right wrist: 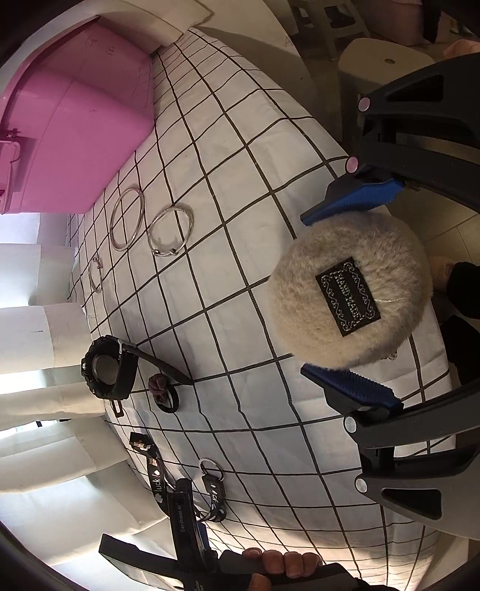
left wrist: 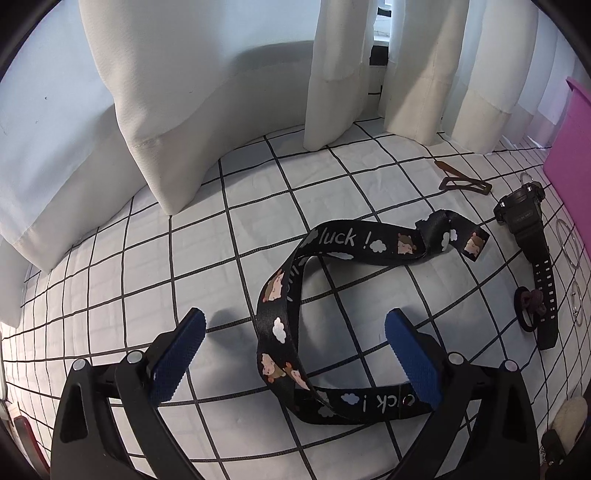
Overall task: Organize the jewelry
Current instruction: 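Reach the left tool to the black lanyard while the right tool reaches the beige pompom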
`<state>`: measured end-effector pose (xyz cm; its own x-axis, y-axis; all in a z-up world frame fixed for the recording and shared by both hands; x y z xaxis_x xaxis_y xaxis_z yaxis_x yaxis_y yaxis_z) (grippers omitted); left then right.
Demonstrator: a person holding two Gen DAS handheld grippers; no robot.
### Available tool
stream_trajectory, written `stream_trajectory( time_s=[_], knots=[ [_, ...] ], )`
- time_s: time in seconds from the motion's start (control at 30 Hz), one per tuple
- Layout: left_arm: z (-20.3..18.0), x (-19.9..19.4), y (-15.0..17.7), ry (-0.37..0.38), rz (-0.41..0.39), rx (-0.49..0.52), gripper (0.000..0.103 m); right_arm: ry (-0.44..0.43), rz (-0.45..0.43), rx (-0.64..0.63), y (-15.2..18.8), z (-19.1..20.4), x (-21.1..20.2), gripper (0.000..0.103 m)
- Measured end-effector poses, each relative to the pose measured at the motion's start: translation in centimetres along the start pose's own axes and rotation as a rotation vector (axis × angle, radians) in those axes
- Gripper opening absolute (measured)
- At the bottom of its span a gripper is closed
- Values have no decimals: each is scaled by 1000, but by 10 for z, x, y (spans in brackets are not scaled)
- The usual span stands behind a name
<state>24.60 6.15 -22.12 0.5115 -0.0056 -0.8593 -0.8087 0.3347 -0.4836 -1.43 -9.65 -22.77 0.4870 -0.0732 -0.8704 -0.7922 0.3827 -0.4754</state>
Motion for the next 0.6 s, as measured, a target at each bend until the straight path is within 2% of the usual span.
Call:
stream_trajectory(
  time_s=[0.23, 0.33, 0.4, 0.43, 0.53, 0.57, 0.6],
  knots=[
    [1, 9, -3, 39, -29, -38, 97, 12, -19, -31, 0, 3, 1, 71],
    [-4, 3, 1, 53, -58, -16, 84, 5, -22, -38, 0, 2, 1, 71],
    [-11, -2, 3, 67, -77, 14, 70, -2, -25, -45, 0, 2, 0, 68],
    [-14, -3, 4, 73, -83, 25, 62, -4, -26, -52, 0, 2, -1, 63],
    [-22, -9, 4, 89, -88, 35, 38, -14, -25, -60, 0, 4, -2, 61],
    [-23, -11, 4, 91, -89, 34, 17, -19, -26, -62, 0, 4, -3, 60],
    [-24, -12, 3, 100, -85, 31, 9, -23, -27, -65, 1, 4, -3, 59]
  ],
)
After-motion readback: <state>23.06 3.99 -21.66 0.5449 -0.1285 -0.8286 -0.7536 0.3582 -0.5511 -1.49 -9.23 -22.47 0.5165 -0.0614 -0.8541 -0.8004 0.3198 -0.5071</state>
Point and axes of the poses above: each gripper's, at about its wrist camera, not at the fingertips, and x roughly the way its jaws point, z to its left, y to its underside, the point moved 1 cm from there along x, roughly the way its jaws point, and after that the axes turned 8 degrees about -y, right-handed, at the moved point
